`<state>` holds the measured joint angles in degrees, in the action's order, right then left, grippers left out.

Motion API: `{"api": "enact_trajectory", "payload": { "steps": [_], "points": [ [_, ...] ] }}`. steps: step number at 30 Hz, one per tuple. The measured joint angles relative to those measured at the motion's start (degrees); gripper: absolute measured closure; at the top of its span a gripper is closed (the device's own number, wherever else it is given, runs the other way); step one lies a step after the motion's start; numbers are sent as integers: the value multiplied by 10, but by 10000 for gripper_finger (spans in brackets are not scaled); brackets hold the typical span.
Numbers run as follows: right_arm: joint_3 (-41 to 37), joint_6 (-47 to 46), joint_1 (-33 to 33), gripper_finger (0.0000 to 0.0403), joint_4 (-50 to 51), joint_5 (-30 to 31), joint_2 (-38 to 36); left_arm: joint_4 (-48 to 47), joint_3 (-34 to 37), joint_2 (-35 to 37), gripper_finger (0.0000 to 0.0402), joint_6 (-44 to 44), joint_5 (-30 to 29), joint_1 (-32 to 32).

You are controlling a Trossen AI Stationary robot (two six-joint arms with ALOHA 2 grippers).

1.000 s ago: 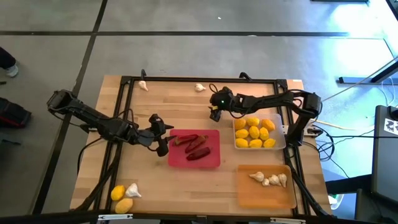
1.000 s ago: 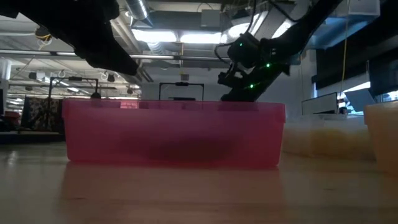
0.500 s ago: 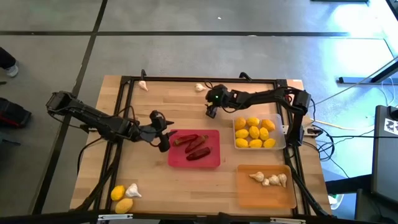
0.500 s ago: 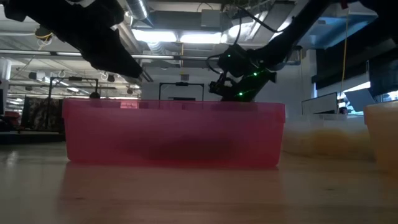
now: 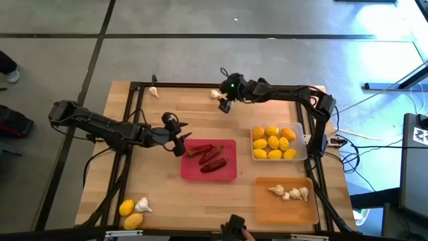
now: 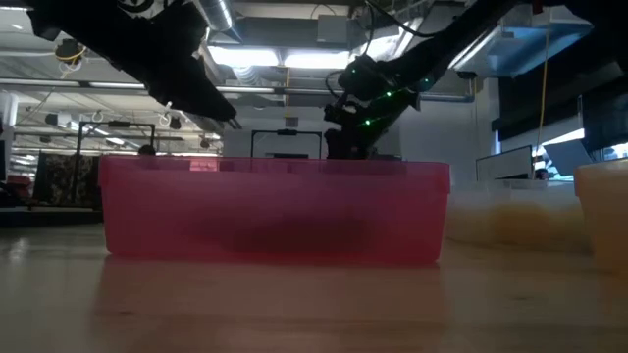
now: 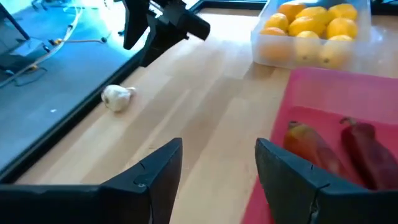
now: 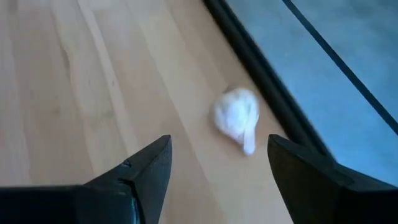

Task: Sort produce into baskets
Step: Put the white garlic into the orange bin

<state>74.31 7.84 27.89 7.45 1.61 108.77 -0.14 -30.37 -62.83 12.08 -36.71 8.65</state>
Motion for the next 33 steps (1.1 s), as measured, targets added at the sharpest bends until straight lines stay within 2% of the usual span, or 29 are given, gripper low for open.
{"api": "enact_trajectory", "payload": {
  "steps": [4,13,20,24,29,33],
  "points": [
    [24,0,17,143,0,-33,0,1,0,0,202,-22,0,-24],
    [104,-1,35,143,22,-44,57,59,0,0,202,-96,6,-84],
    [250,-32,45,143,164,-63,156,86,0,0,202,-141,46,-124],
    [316,-33,45,143,219,-53,200,91,0,0,202,-151,56,-141],
    [363,-48,48,140,266,-44,233,88,0,0,202,-148,93,-152],
    [383,-67,52,114,294,-52,249,88,0,0,202,-145,103,-152]
  ]
}}
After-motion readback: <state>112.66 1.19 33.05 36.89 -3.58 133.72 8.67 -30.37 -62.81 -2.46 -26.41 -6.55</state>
